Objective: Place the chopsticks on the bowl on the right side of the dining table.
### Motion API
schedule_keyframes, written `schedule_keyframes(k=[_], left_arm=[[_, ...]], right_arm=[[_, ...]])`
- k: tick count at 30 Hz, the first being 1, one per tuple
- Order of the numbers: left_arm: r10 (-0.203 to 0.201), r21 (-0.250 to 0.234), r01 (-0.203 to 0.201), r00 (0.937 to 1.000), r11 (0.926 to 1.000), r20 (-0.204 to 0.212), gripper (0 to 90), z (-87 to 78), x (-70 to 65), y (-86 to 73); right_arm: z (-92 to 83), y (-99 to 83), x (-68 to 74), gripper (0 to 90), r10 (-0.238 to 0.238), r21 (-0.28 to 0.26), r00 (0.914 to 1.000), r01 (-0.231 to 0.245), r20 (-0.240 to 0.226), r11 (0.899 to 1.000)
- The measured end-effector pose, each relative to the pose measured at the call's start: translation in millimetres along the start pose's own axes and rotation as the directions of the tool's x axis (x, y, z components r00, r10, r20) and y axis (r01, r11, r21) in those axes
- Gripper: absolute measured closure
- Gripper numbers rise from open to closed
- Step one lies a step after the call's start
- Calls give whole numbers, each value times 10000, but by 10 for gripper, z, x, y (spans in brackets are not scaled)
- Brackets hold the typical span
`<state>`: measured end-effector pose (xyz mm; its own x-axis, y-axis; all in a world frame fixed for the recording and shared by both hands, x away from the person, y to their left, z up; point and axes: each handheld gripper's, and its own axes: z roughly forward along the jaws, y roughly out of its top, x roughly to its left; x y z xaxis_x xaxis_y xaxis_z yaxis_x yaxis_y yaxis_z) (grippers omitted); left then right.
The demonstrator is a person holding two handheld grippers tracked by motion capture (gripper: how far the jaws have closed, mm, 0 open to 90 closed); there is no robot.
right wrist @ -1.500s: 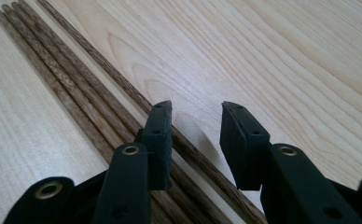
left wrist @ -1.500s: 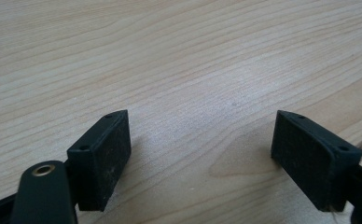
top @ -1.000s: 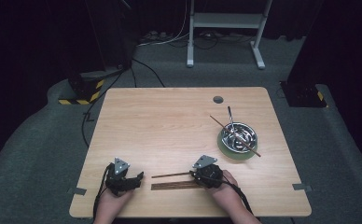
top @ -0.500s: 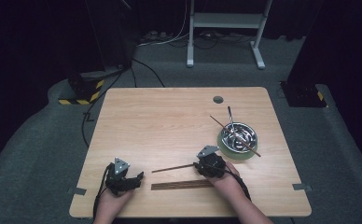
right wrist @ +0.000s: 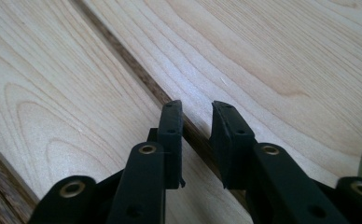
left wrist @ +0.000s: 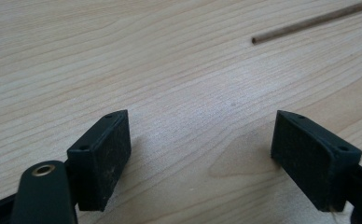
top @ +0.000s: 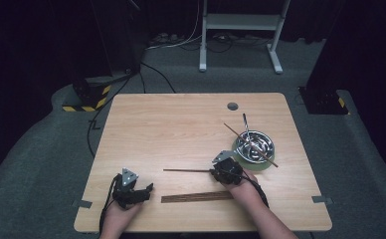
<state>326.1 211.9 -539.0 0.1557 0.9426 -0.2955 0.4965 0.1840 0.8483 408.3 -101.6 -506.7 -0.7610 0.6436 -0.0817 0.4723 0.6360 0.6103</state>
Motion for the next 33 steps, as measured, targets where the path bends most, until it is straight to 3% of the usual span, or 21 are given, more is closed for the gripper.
schedule_keyframes(k=[3,9,12,17,20,21,26,33], left_arm=[[1,-1,-1,10000,10000,3,199,0,0,0],[-30,-37,30,10000,10000,-17,199,3,-3,-1],[-29,-34,29,10000,10000,-18,199,2,-3,-1],[101,71,-101,9999,9999,-17,200,-5,6,-1],[125,107,-124,9999,9999,-33,200,-7,7,1],[101,72,-101,9999,9999,-11,200,-5,6,-1],[86,72,-86,10000,9999,-24,200,-5,5,-1],[48,99,-48,10000,9999,-44,200,-8,1,0]], right_arm=[[-13,-9,-12,761,194,104,9998,-193,-59,9998],[-25,-30,-31,839,4,121,9999,-6,140,9999],[-38,-33,-43,841,-127,209,9999,127,9,9997],[-50,-46,-19,825,57,259,9999,-60,144,9996],[-31,-33,-43,786,-182,98,9998,183,-90,9998],[-23,-24,-34,785,-93,107,9999,95,-129,9999],[48,76,-6,802,-523,119,9984,526,-233,9985],[77,93,-43,837,-259,22,9977,261,-619,9997]])
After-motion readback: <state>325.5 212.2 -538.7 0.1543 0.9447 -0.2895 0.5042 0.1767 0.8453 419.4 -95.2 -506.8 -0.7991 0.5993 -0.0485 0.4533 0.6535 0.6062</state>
